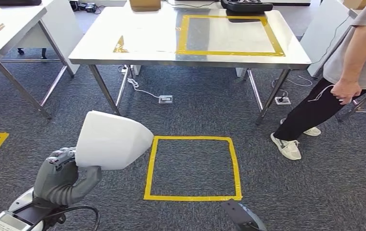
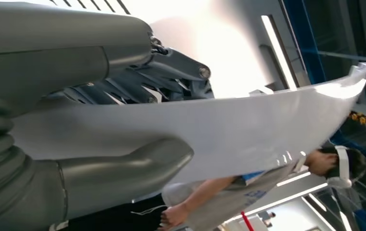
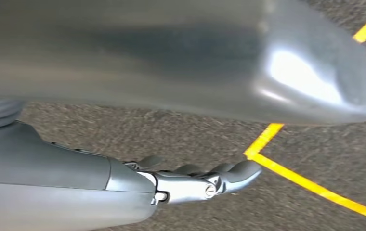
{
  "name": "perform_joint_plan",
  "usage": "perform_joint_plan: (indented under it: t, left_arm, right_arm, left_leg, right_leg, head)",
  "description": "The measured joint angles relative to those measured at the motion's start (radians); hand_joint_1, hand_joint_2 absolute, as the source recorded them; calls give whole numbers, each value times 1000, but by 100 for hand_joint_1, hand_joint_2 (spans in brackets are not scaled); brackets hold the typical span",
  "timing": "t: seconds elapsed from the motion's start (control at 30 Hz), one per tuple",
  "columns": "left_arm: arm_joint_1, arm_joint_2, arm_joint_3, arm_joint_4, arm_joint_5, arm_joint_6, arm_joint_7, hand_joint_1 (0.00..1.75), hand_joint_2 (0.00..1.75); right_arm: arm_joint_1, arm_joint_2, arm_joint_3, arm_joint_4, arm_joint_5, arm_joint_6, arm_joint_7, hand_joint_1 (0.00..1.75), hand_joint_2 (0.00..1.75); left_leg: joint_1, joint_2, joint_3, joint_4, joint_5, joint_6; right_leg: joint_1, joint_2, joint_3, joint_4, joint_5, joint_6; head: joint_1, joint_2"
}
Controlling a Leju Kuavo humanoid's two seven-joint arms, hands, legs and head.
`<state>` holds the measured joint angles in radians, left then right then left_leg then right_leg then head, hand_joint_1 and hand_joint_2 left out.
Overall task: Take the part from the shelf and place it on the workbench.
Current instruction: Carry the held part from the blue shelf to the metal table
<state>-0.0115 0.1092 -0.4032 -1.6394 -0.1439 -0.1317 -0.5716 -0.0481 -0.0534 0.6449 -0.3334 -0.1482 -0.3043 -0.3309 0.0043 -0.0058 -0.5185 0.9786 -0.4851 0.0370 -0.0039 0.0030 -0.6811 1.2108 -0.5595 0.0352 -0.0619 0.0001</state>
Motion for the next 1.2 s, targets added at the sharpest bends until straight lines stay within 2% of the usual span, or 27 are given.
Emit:
perform_joint_plan:
  t: [0.03,0.07,0.1,0.17,0.2,0.23,0.27,0.33,0.37,0.43,0.47,0.53,0.57,0.6,0.63,0.67,0.7,0.73,0.77,0.83,0.9,0.97,1.03,1.07,1.1,1.13,1.2]
  left_arm:
    - [0,0,0,2,1,0,1,175,175]
    - [0,0,0,5,2,1,2,175,175]
    - [1,0,0,7,3,2,1,175,175]
    - [1,0,0,10,6,4,1,175,175]
    - [0,0,0,11,6,5,0,175,175]
    - [0,0,0,11,7,6,-2,175,175]
    - [-1,0,0,11,7,6,-4,175,175]
    - [-6,1,-1,11,7,6,-8,175,175]
    - [-11,1,-1,11,7,6,-9,175,175]
    - [-22,1,-2,11,7,7,-12,175,175]
    - [-27,1,-2,11,7,8,-14,175,175]
    - [-30,1,-3,13,7,10,-18,175,175]
    - [-30,1,-4,15,7,10,-18,175,175]
    - [-31,1,-4,17,7,11,-19,175,175]
    - [-32,1,-4,19,8,11,-20,175,175]
    - [-35,1,-5,20,9,11,-21,175,175]
    - [-38,1,-5,21,10,12,-23,175,175]
    - [-40,1,-5,22,11,12,-25,175,175]
    - [-42,0,-5,23,12,12,-26,175,175]
    - [-43,0,-5,24,14,13,-27,175,175]
    - [-45,-2,-5,25,14,13,-27,175,175]
    - [-49,-5,-5,25,14,13,-27,175,175]
    - [-51,-5,-5,25,12,11,-26,175,175]
    - [-52,-5,-5,25,10,10,-23,175,175]
    - [-53,-5,-5,25,7,8,-19,175,175]
    - [-54,-5,-5,25,5,7,-15,175,175]
    - [-57,-4,-5,24,2,5,-12,175,175]
  right_arm:
    - [3,0,0,0,0,0,1,0,0]
    - [6,-1,0,0,1,1,2,0,0]
    - [7,-2,0,0,1,1,3,0,0]
    - [8,-4,0,0,2,3,5,0,0]
    - [7,-3,-1,0,1,3,6,0,0]
    - [6,-3,-1,0,1,3,6,0,0]
    - [6,-3,-2,0,-1,1,5,0,0]
    - [5,-4,-4,0,-6,-6,4,0,0]
    - [4,-4,-5,0,-7,-9,3,0,0]
    - [2,-5,-7,0,-5,-12,3,0,0]
    - [1,-6,-7,0,-3,-12,4,0,0]
    - [1,-7,-8,0,0,-12,5,0,0]
    - [2,-9,-8,0,0,-12,5,0,0]
    - [2,-10,-9,0,-1,-12,5,0,0]
    - [2,-12,-10,0,-1,-13,4,0,0]
    - [2,-14,-11,0,-1,-15,4,0,0]
    - [2,-15,-12,0,-2,-16,3,0,0]
    - [1,-16,-13,0,-2,-18,3,0,0]
    - [1,-18,-14,0,-2,-18,2,0,0]
    - [1,-20,-16,0,-3,-19,2,0,0]
    - [0,-22,-18,0,-3,-20,1,0,0]
    - [-2,-24,-19,0,-3,-21,0,0,0]
    - [-2,-26,-19,0,-3,-19,0,0,0]
    - [-1,-26,-19,0,-3,-16,0,0,0]
    - [-1,-26,-19,0,-3,-14,1,0,0]
    - [-1,-25,-19,-1,-2,-12,1,0,0]
    - [-4,-24,-19,-1,-2,-10,3,0,0]
  left_leg:
    - [2,0,0,0,-2,-2]
    - [4,0,2,1,-4,-5]
    - [8,-1,4,3,-8,-10]
    - [19,-2,9,15,-21,-26]
    - [22,-3,8,24,-30,-36]
    - [22,-4,7,31,-38,-45]
    - [22,-5,5,35,-43,-53]
    - [22,-7,9,30,-47,-66]
    - [24,-6,10,34,-51,-71]
    - [26,-2,-12,90,-83,-78]
    - [25,0,-43,151,-110,-78]
    - [24,1,-122,286,-158,-77]
    - [23,1,-149,323,-158,-75]
    - [22,1,-158,321,-137,-71]
    - [20,1,-148,282,-98,-65]
    - [17,1,-125,216,-52,-58]
    - [12,1,-100,150,-18,-53]
    - [9,1,-80,100,2,-48]
    - [5,1,-70,70,10,-46]
    - [3,-1,-68,59,6,-40]
    - [5,-3,-64,52,8,-29]
    - [8,-1,-58,46,8,-19]
    - [6,1,-56,46,5,-12]
    - [4,1,-55,47,3,-10]
    - [3,1,-53,47,0,-9]
    - [3,0,-49,48,-3,-9]
    - [2,-1,-38,49,-12,-14]
  right_leg:
    - [-6,0,-31,55,-16,6]
    - [-11,0,-48,78,-13,13]
    - [-17,-1,-43,61,10,20]
    - [-31,-1,15,-65,82,37]
    - [-33,1,44,-126,104,40]
    - [-35,4,63,-165,112,36]
    - [-33,7,70,-177,108,28]
    - [-29,9,70,-173,99,4]
    - [-29,8,72,-173,97,-4]
    - [-30,5,78,-176,93,-18]
    - [-29,4,81,-176,91,-22]
    - [-25,3,85,-176,86,-29]
    - [-22,3,88,-176,83,-31]
    - [-21,4,93,-176,80,-31]
    - [-19,5,99,-176,76,-30]
    - [-19,6,105,-176,72,-28]
    - [-17,6,111,-175,68,-24]
    - [-16,7,113,-175,64,-19]
    - [-15,7,114,-176,63,-13]
    - [-15,6,115,-181,63,-1]
    - [-17,4,112,-172,55,11]
    - [-17,2,73,-96,16,18]
    - [-14,2,1,31,-32,20]
    - [-13,2,-27,73,-38,19]
    - [-13,2,-39,81,-24,18]
    - [-13,2,-32,53,8,16]
    - [-12,2,23,-73,81,10]
  head:
    - [0,0]
    - [0,0]
    - [0,0]
    - [0,0]
    - [1,0]
    - [2,0]
    - [2,0]
    - [2,0]
    - [2,0]
    - [2,0]
    - [2,0]
    - [2,0]
    - [2,0]
    - [2,0]
    - [2,0]
    - [1,0]
    - [1,0]
    - [1,0]
    - [1,0]
    - [1,0]
    - [2,0]
    - [3,0]
    - [4,0]
    - [4,0]
    - [4,0]
    - [4,0]
    - [3,0]
